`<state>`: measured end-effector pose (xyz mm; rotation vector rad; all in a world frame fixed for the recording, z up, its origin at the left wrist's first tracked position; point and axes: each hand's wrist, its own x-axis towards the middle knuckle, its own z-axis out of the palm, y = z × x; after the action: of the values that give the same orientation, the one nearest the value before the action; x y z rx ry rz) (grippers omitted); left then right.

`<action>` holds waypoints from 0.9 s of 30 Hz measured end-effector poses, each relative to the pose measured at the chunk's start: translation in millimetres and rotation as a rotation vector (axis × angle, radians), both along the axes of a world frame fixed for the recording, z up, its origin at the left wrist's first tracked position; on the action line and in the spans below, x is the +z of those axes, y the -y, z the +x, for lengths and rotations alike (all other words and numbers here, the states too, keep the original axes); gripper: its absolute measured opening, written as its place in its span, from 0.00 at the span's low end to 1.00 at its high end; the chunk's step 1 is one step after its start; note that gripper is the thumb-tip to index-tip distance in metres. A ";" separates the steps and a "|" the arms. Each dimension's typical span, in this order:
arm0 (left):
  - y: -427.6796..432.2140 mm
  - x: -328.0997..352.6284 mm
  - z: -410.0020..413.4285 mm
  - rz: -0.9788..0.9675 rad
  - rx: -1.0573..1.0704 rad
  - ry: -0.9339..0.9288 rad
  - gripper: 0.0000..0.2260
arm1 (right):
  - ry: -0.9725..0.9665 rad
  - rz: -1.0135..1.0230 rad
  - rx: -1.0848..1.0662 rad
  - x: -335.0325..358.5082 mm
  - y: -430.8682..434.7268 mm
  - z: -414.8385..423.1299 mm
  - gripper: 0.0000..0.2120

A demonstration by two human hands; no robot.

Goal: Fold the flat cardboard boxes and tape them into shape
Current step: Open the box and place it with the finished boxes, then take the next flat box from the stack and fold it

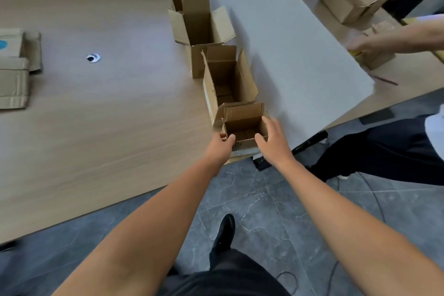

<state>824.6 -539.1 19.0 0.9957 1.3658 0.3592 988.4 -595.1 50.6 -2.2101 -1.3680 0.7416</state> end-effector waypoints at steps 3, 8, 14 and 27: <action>1.7 11.2 -9.9 0.036 -0.028 0.027 0.21 | 0.176 -0.008 0.033 14.4 3.1 0.4 0.31; 5.3 32.8 -88.2 0.522 -0.198 -0.236 0.21 | 0.293 0.028 0.194 42.1 14.5 -60.9 0.29; -14.4 53.3 -232.6 0.817 -0.287 -0.654 0.21 | 0.392 0.052 0.445 71.5 -25.0 -204.5 0.28; -46.1 97.5 -500.8 0.689 0.143 -0.833 0.27 | 0.400 0.166 0.803 91.7 -130.1 -487.2 0.31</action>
<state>323.7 -493.0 116.5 1.7374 2.1374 0.5783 501.2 -465.0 142.4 -1.6929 -2.4711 0.3974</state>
